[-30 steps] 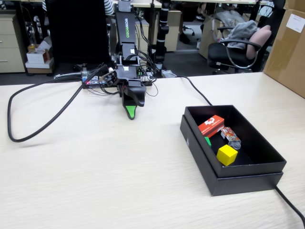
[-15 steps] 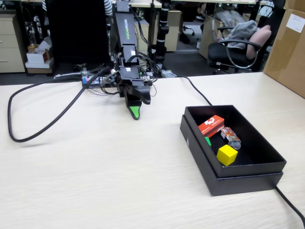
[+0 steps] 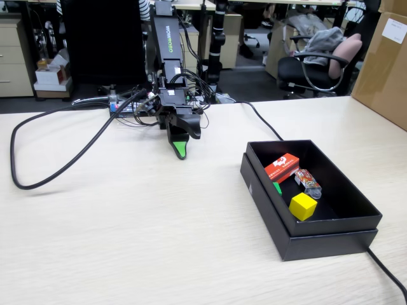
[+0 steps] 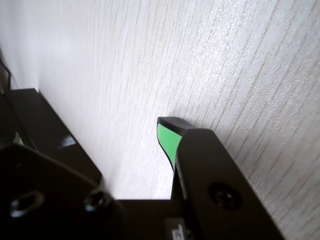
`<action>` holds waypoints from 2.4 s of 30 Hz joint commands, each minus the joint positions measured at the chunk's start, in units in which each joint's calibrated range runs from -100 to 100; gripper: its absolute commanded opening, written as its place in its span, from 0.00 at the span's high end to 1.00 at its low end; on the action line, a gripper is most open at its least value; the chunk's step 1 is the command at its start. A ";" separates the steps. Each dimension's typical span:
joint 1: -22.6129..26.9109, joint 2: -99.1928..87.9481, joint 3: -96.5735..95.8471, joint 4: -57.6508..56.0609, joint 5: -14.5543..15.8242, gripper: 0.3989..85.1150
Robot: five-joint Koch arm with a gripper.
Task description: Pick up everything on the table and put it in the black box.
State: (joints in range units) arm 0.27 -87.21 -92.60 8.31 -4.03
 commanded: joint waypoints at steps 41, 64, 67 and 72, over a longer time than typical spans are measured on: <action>0.00 0.17 -0.78 -0.75 0.00 0.41; 0.00 1.21 0.13 -0.66 0.00 0.41; 0.05 1.21 0.04 -0.66 -0.05 0.41; 0.05 1.21 0.13 -0.66 0.00 0.41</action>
